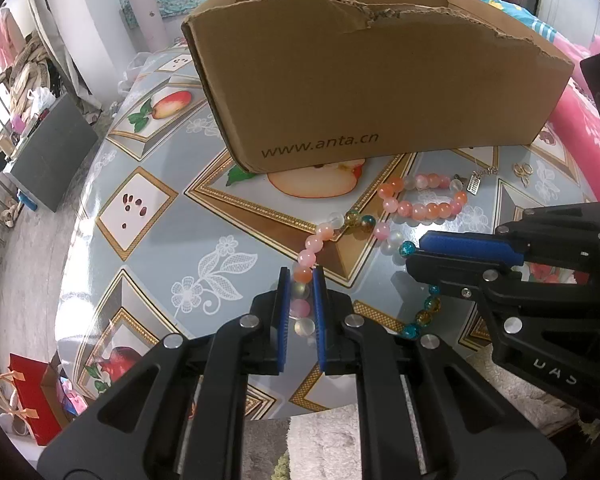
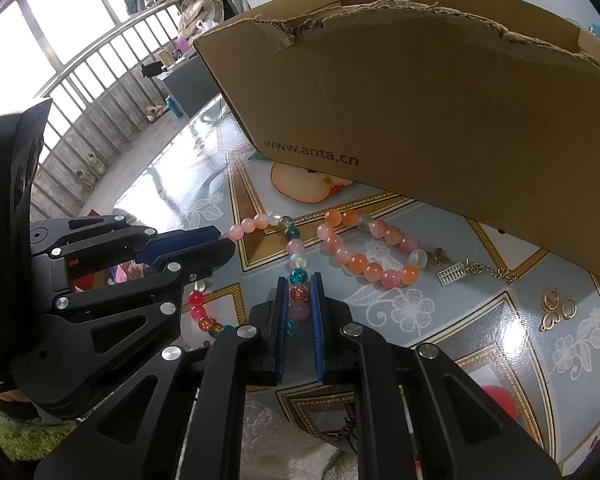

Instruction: Organize jewelry

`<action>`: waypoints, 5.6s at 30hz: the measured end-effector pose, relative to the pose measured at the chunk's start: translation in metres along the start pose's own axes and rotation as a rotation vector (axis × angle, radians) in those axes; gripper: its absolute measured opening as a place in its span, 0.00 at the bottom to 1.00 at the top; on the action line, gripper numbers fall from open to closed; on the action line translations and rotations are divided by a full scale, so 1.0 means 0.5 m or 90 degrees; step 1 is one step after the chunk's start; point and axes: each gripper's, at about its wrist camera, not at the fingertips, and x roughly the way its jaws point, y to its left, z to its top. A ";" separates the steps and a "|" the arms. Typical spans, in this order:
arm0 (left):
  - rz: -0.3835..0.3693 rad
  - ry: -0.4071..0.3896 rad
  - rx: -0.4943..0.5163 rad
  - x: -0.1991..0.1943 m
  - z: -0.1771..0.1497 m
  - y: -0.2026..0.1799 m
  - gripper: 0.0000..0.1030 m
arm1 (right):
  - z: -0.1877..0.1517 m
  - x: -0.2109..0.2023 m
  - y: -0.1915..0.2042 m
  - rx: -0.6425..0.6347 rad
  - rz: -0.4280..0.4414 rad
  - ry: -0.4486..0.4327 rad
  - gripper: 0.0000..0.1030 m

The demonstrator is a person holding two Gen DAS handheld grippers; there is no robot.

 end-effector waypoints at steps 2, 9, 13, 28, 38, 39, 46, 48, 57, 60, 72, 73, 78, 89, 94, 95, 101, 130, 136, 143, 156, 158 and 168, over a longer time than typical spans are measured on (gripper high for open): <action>0.002 -0.001 0.003 -0.001 -0.001 -0.002 0.10 | 0.000 0.001 0.002 -0.001 -0.001 0.000 0.11; 0.003 -0.001 0.004 -0.001 -0.001 -0.003 0.10 | 0.000 0.002 0.004 -0.001 -0.002 0.000 0.11; 0.004 -0.001 0.004 -0.001 -0.001 -0.003 0.10 | 0.000 0.002 0.004 -0.001 -0.002 0.000 0.11; 0.004 -0.002 0.005 -0.003 -0.001 -0.003 0.10 | 0.001 0.002 0.004 -0.002 -0.002 0.000 0.11; 0.004 -0.002 0.004 -0.003 -0.002 -0.004 0.10 | 0.001 0.001 0.004 -0.002 -0.002 0.000 0.11; 0.004 -0.002 0.005 -0.002 -0.002 -0.004 0.10 | 0.001 0.001 0.004 -0.002 -0.001 0.000 0.11; 0.005 -0.006 0.007 -0.003 -0.002 -0.003 0.10 | 0.001 0.004 0.001 0.003 0.001 -0.005 0.11; 0.002 -0.007 0.009 -0.005 -0.003 -0.004 0.08 | 0.003 0.005 0.000 0.002 0.002 -0.005 0.11; 0.000 -0.051 0.012 -0.058 -0.003 -0.001 0.08 | 0.002 -0.015 -0.009 0.015 0.031 -0.030 0.10; -0.022 -0.070 0.008 -0.093 0.000 0.003 0.08 | 0.006 -0.038 -0.006 0.010 0.039 -0.050 0.10; -0.080 -0.208 0.046 -0.295 0.074 0.003 0.08 | 0.077 -0.203 0.002 -0.030 0.086 -0.181 0.10; -0.080 -0.221 0.054 -0.307 0.087 -0.004 0.08 | 0.088 -0.217 -0.001 -0.036 0.087 -0.193 0.10; -0.086 -0.267 0.087 -0.323 0.198 -0.012 0.08 | 0.190 -0.268 -0.040 -0.061 0.078 -0.238 0.10; -0.095 -0.089 0.066 -0.060 0.400 0.028 0.08 | 0.425 -0.056 -0.194 0.021 0.107 0.004 0.10; -0.084 0.000 0.064 0.039 0.420 0.037 0.08 | 0.455 0.065 -0.213 0.035 0.092 0.119 0.10; -0.076 0.012 0.069 0.051 0.420 0.036 0.08 | 0.461 0.082 -0.216 0.037 0.089 0.134 0.10; -0.046 0.016 0.084 0.059 0.418 0.036 0.09 | 0.477 0.145 -0.231 0.057 0.097 0.176 0.10; -0.222 -0.158 -0.032 -0.070 0.070 0.043 0.19 | 0.091 -0.172 -0.317 0.131 0.070 -0.063 0.10; -0.223 -0.144 0.077 -0.032 0.041 -0.058 0.25 | 0.084 -0.151 -0.342 0.183 0.114 -0.083 0.10; -0.216 -0.132 0.152 0.002 0.053 -0.119 0.28 | 0.076 -0.161 -0.342 0.193 0.085 -0.117 0.12; -0.227 -0.049 0.041 0.029 0.035 -0.007 0.37 | 0.069 -0.178 -0.333 0.169 0.114 -0.132 0.32; -0.218 -0.041 0.024 0.029 0.036 0.009 0.37 | 0.072 -0.176 -0.336 0.167 0.117 -0.130 0.34; -0.186 -0.039 -0.012 0.028 0.032 0.054 0.50 | 0.088 -0.178 -0.344 0.189 0.114 -0.121 0.46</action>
